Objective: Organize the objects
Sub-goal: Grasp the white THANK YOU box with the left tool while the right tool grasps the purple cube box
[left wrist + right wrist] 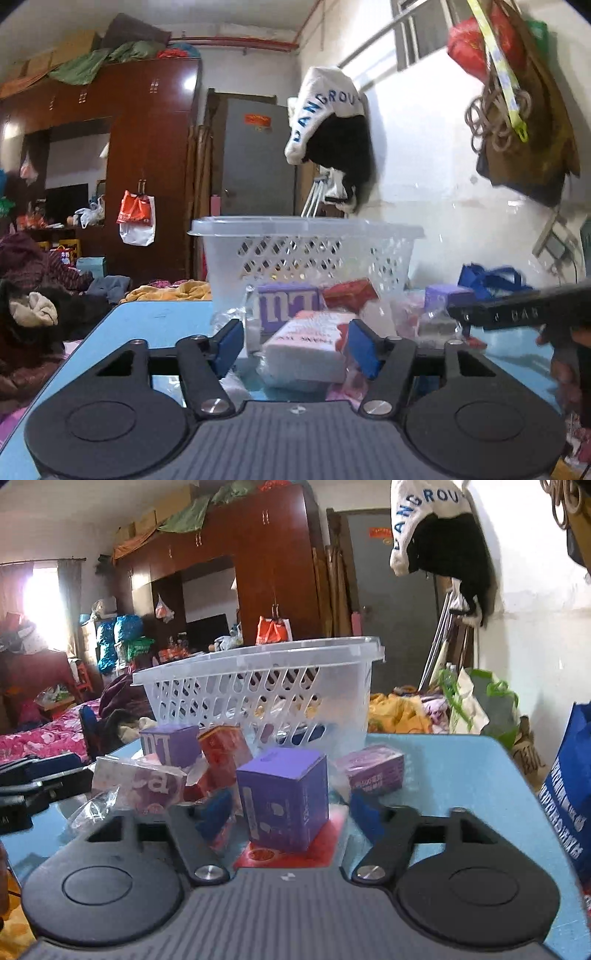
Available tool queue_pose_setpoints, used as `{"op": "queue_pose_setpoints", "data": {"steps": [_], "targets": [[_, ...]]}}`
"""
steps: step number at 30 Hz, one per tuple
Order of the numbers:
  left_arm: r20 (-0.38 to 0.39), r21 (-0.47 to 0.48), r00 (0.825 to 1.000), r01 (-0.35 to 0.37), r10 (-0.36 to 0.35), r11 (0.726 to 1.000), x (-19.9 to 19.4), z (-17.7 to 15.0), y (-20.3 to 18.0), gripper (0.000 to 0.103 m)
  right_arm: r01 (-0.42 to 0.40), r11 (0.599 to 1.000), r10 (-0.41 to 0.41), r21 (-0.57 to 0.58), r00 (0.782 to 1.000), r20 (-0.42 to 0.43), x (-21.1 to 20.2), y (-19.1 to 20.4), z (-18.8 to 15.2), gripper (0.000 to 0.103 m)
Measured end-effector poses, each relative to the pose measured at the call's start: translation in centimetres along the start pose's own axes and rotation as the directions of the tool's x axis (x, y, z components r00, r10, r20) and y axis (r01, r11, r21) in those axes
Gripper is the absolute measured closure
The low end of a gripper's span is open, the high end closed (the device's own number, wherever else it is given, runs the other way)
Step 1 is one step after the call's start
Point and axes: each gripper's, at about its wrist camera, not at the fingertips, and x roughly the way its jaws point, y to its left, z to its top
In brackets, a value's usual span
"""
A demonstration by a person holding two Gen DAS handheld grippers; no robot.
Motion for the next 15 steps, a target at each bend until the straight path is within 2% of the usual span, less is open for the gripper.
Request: {"op": "queue_pose_setpoints", "data": {"steps": [1, 3, 8, 13, 14, 15], "targets": [[-0.01, 0.006, 1.0, -0.002, 0.002, 1.0, 0.2, -0.1, -0.1, 0.032, -0.006, 1.0, 0.006, 0.001, 1.0, -0.002, 0.0, 0.0, 0.1, 0.037], [-0.04, 0.005, 0.999, 0.001, 0.0, 1.0, 0.8, -0.1, -0.2, 0.032, -0.013, 1.0, 0.013, 0.002, 1.0, -0.009, 0.2, -0.1, 0.1, 0.047], [-0.074, 0.0, 0.997, 0.02, -0.02, 1.0, 1.6, -0.3, -0.1, 0.032, -0.007, 1.0, 0.007, -0.014, 1.0, -0.003, 0.2, 0.4, 0.1, 0.049], [-0.073, -0.036, 0.996, 0.045, -0.047, 0.998, 1.7, -0.3, 0.2, 0.032, -0.015, 1.0, 0.015, -0.01, 1.0, -0.001, 0.3, 0.3, 0.2, 0.05], [-0.076, -0.033, 0.996, 0.045, -0.048, 0.998, 1.8, -0.3, 0.1, 0.036, -0.016, 1.0, 0.016, -0.011, 1.0, 0.002, 0.2, 0.4, 0.2, 0.05], [-0.079, -0.027, 0.996, 0.049, -0.051, 0.998, 1.9, -0.3, 0.0, 0.046, -0.017, 1.0, 0.018, -0.011, 1.0, 0.008, 0.2, 0.4, 0.2, 0.051]]}}
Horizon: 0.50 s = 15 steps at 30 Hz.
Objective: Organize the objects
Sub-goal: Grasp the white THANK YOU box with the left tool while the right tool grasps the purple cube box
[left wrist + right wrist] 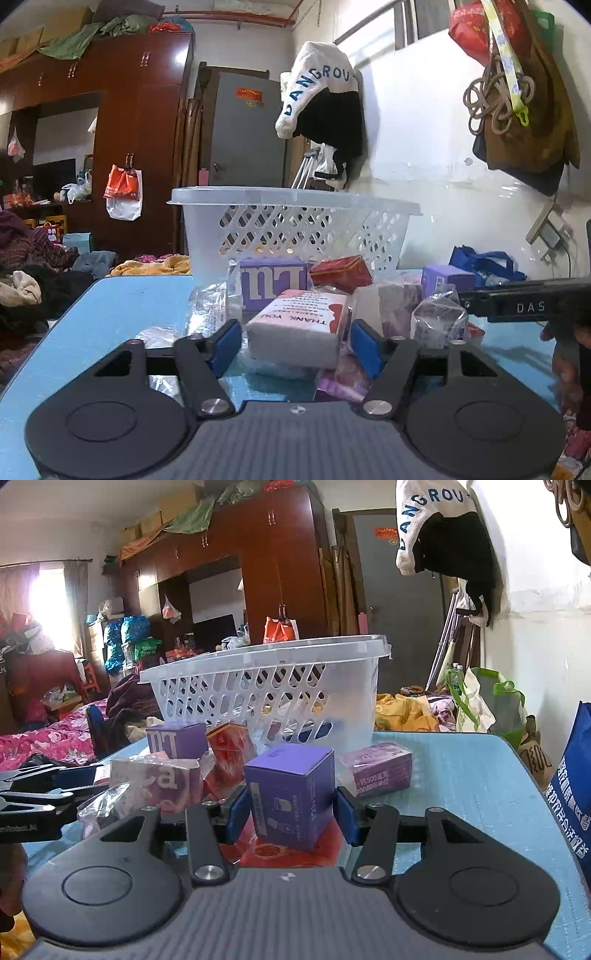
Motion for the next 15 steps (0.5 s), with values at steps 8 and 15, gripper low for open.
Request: {"op": "queue_pose_setpoints", "data": {"steps": [8, 15], "targets": [[0.073, -0.036, 0.997, -0.009, 0.011, 0.999, -1.2, -0.4, 0.5, 0.046, -0.006, 1.0, 0.006, 0.006, 0.998, 0.062, -0.7, -0.1, -0.2, 0.053], [0.095, -0.069, 0.995, 0.008, -0.002, 0.998, -1.8, -0.3, 1.2, 0.046, 0.01, 1.0, -0.009, -0.008, 0.994, 0.111, -1.2, 0.1, -0.4, 0.054]]}}
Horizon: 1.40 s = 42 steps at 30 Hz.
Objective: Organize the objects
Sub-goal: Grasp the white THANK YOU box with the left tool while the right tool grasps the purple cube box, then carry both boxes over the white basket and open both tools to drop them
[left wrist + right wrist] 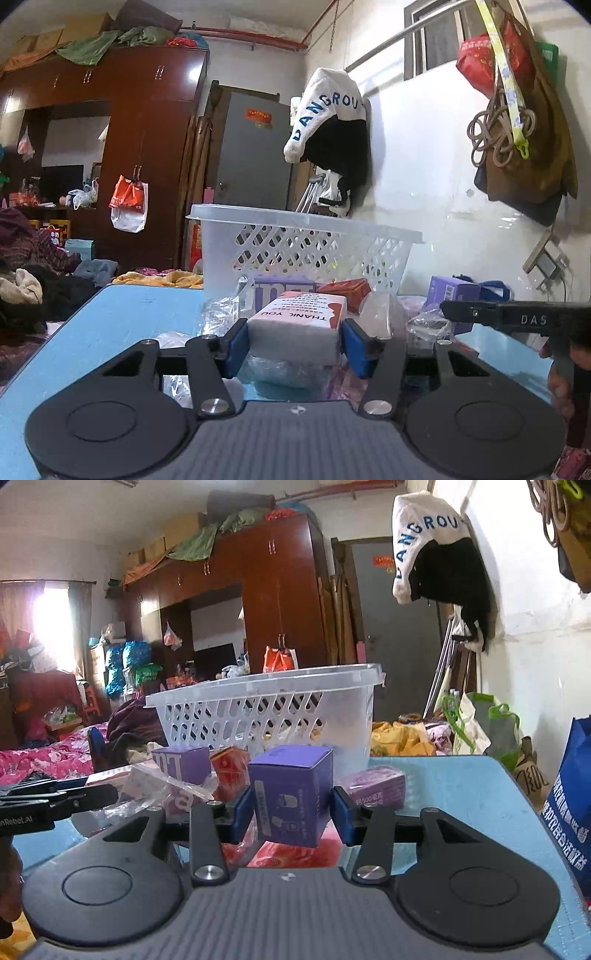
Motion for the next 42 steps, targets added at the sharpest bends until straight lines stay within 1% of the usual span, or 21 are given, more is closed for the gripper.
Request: {"op": "queue_pose_setpoints", "data": {"steps": [5, 16, 20, 24, 26, 28, 31, 32, 34, 36, 38, 40, 42], "targets": [[0.042, 0.0, 0.999, -0.006, 0.006, 1.0, -0.7, 0.3, -0.2, 0.046, 0.005, 1.0, -0.005, -0.01, 1.0, 0.027, -0.3, 0.1, -0.1, 0.055], [0.059, -0.013, 0.998, -0.001, 0.002, 1.0, -0.9, 0.6, -0.2, 0.046, 0.009, 1.0, -0.01, 0.01, 0.998, 0.056, -0.5, -0.1, 0.1, 0.055], [0.073, -0.013, 0.997, 0.006, -0.005, 1.0, -1.0, 1.2, -0.2, 0.046, -0.033, 0.998, 0.031, 0.045, 0.998, 0.064, -0.7, -0.2, 0.6, 0.055], [0.084, -0.017, 0.996, 0.034, -0.033, 0.999, -0.7, 2.7, 0.0, 0.046, -0.064, 0.998, 0.061, 0.03, 0.995, 0.078, -0.9, 0.3, 2.6, 0.056], [0.105, -0.003, 0.994, 0.037, -0.037, 0.999, -0.2, 4.4, 0.0, 0.046, -0.068, 0.998, 0.066, 0.016, 0.994, 0.09, -0.7, 0.7, 4.4, 0.056], [0.119, 0.001, 0.992, 0.04, -0.04, 0.999, 0.6, 6.5, 0.1, 0.046, -0.044, 0.999, 0.047, -0.028, 0.994, 0.098, 0.1, 1.4, 6.6, 0.056], [0.105, -0.029, 0.993, 0.064, -0.061, 0.998, 2.7, 10.1, 0.5, 0.046, -0.024, 0.997, 0.03, -0.069, 0.995, 0.094, 1.8, 2.0, 9.5, 0.056], [0.098, -0.037, 0.993, 0.07, -0.066, 0.997, 3.4, 11.1, 0.7, 0.047, -0.023, 0.997, 0.029, -0.07, 0.995, 0.092, 2.2, 1.9, 10.0, 0.056], [0.08, -0.039, 0.995, 0.066, -0.063, 0.997, 4.7, 12.5, 0.7, 0.048, -0.015, 0.997, 0.022, -0.077, 0.995, 0.095, 3.4, 1.6, 11.4, 0.057], [0.054, -0.04, 0.997, 0.059, -0.057, 0.997, 6.3, 13.4, 0.5, 0.048, 0.02, 0.995, -0.012, -0.095, 0.997, 0.077, 5.0, 1.6, 12.1, 0.057], [0.02, -0.038, 0.999, 0.039, -0.039, 0.999, 8.4, 14.1, 0.4, 0.049, 0.032, 0.994, -0.028, -0.107, 0.999, 0.032, 7.0, 1.4, 12.5, 0.057], [-0.034, -0.036, 0.999, 0.015, -0.017, 0.999, 11.1, 14.6, 0.3, 0.049, 0.05, 0.993, -0.053, -0.11, 0.998, -0.019, 9.2, 1.2, 12.8, 0.057], [-0.081, -0.057, 0.997, -0.019, 0.014, 0.998, 13.5, 15.2, 0.7, 0.049, 0.067, 0.992, -0.072, -0.11, 0.997, -0.036, 10.3, 1.0, 12.9, 0.057]]}}
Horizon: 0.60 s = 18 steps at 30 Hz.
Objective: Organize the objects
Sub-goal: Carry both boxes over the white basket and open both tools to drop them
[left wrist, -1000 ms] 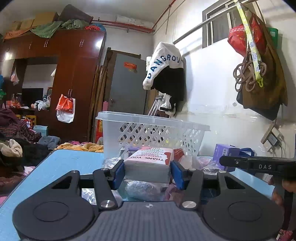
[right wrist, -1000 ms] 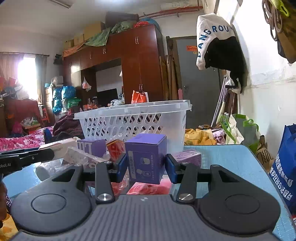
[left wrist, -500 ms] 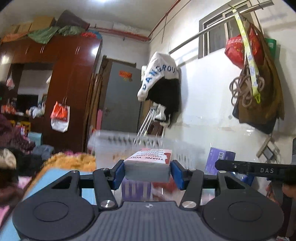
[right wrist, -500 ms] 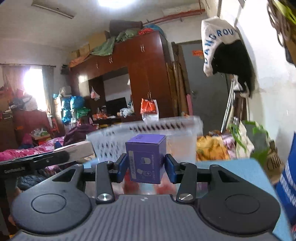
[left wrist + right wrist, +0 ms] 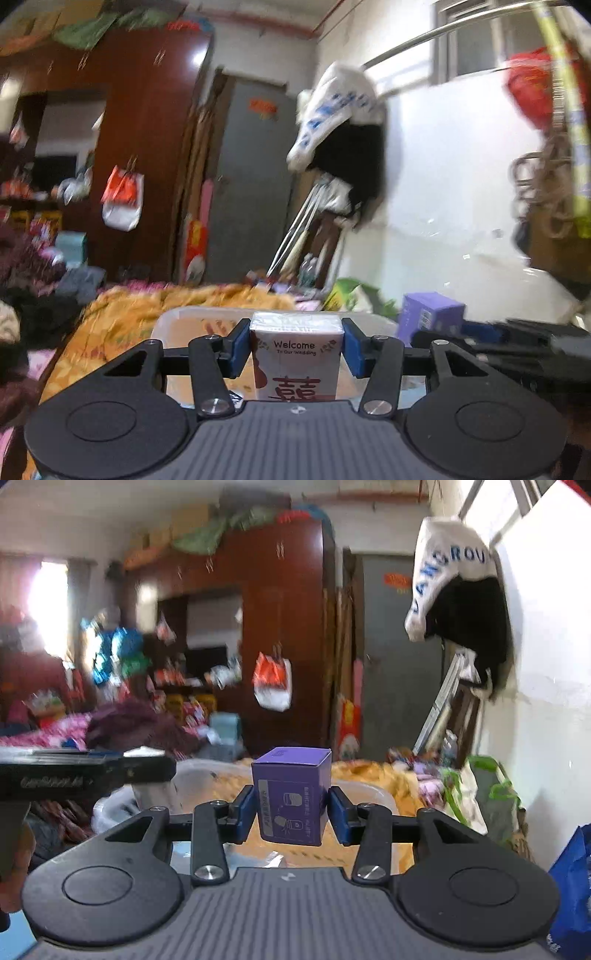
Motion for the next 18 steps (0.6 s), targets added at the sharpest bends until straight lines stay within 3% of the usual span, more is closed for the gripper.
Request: {"op": "queue_pose_setpoints", "data": {"steps": [4, 5, 6, 7, 10, 13, 15, 17, 18], "targets": [[-0.023, 0.032, 0.999, -0.037, 0.038, 0.999, 1.7, 0.6, -0.1, 0.044, 0.017, 1.0, -0.017, -0.016, 1.0, 0.004, 0.3, -0.1, -0.3, 0.054], [-0.036, 0.062, 0.997, -0.062, 0.065, 0.996, 2.2, 0.5, -0.5, 0.024, 0.014, 1.0, -0.014, -0.017, 1.0, -0.016, 0.5, 0.0, -0.3, 0.046], [-0.062, 0.08, 0.994, -0.082, 0.087, 0.993, 2.6, 0.3, -0.6, 0.012, 0.0, 1.0, 0.0, -0.014, 0.999, -0.045, 0.6, 0.0, -0.4, 0.019], [-0.08, 0.101, 0.99, -0.104, 0.112, 0.989, 2.8, -0.1, -0.8, 0.012, -0.001, 1.0, 0.0, -0.018, 0.999, -0.038, 0.2, 0.0, -0.6, 0.01], [-0.058, 0.111, 0.993, -0.093, 0.1, 0.989, 1.4, -0.4, -1.2, 0.012, 0.021, 1.0, -0.021, -0.019, 1.0, 0.008, -2.0, -0.2, -1.2, 0.003], [0.004, 0.089, 0.999, -0.049, 0.049, 0.995, -2.2, -1.3, -1.0, 0.011, 0.018, 1.0, -0.018, -0.008, 1.0, 0.008, -4.5, -0.6, -3.3, 0.0], [0.065, 0.085, 0.997, -0.05, 0.044, 0.995, -5.3, -3.0, -0.8, 0.0, 0.019, 1.0, -0.019, -0.001, 1.0, -0.009, -6.3, -0.7, -6.2, 0.0], [0.21, 0.09, 0.975, -0.086, 0.066, 0.992, -8.6, -5.5, -0.5, 0.0, 0.023, 1.0, -0.022, 0.01, 0.998, -0.067, -6.8, -0.9, -8.2, 0.0], [0.256, 0.092, 0.966, -0.06, 0.035, 0.994, -10.1, -6.8, -0.1, 0.0, 0.03, 0.999, -0.027, 0.027, 0.995, -0.099, -7.1, -0.9, -9.5, 0.0]]}}
